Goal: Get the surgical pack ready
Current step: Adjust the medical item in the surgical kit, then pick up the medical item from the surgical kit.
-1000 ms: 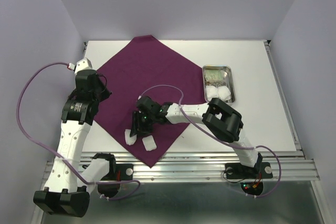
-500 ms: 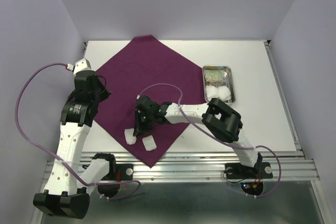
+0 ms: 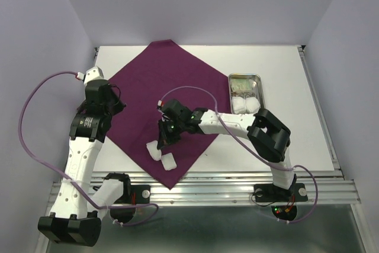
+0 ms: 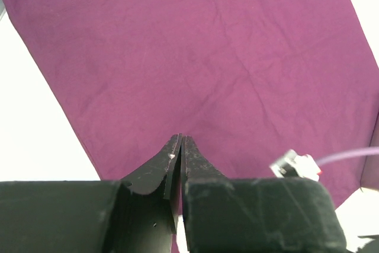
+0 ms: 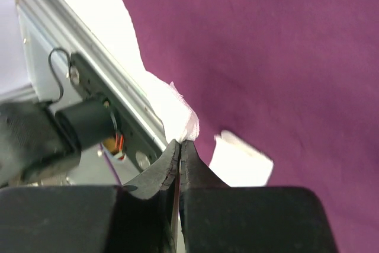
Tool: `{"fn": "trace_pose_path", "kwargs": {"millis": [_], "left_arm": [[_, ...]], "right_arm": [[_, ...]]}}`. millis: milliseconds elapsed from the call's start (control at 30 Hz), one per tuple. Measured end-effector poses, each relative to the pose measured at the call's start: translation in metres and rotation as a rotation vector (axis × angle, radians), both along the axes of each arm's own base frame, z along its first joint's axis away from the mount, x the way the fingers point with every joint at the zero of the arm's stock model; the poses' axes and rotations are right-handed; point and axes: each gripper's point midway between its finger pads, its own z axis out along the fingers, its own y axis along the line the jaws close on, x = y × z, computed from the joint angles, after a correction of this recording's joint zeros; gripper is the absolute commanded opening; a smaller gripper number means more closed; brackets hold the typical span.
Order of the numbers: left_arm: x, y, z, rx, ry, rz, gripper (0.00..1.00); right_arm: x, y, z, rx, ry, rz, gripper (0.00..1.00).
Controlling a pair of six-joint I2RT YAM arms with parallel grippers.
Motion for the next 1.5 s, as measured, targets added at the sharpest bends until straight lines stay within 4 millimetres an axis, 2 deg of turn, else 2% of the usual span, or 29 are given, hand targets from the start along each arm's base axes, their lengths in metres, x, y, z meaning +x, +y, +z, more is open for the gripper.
{"fn": "trace_pose_path", "kwargs": {"millis": [133,333,600,1200,1233,1267,1333,1367,1500], "left_arm": [[0.002,0.000,-0.002,0.000,0.005,-0.001,0.15],[0.005,-0.001,-0.004,0.000,0.015,-0.002,0.15],[0.008,-0.002,-0.006,-0.008,0.021,-0.007,0.15],[0.008,-0.002,-0.006,-0.007,0.021,-0.006,0.15],[0.008,-0.002,-0.006,-0.007,0.021,-0.006,0.15],[0.008,-0.002,-0.006,-0.007,0.021,-0.006,0.15],[0.008,-0.002,-0.007,-0.008,0.022,-0.006,0.15],[0.008,-0.002,-0.007,-0.010,0.022,-0.006,0.15],[0.009,-0.003,-0.009,-0.015,0.022,-0.010,0.15]], "right_arm": [[-0.009,-0.013,0.004,0.007,0.013,0.032,0.01],[-0.029,-0.031,-0.007,-0.018,0.062,0.080,0.01],[-0.041,-0.044,-0.019,-0.043,0.106,0.097,0.01],[-0.027,-0.049,-0.029,-0.080,0.054,0.048,0.01],[-0.026,-0.051,-0.032,-0.089,0.047,0.042,0.06],[-0.025,-0.053,-0.035,-0.100,0.041,0.038,0.21],[-0.023,-0.055,-0.037,-0.107,0.031,0.033,0.39],[-0.023,-0.055,-0.038,-0.110,0.024,0.038,0.52],[-0.021,-0.059,-0.044,-0.125,0.008,0.030,0.55]]}}
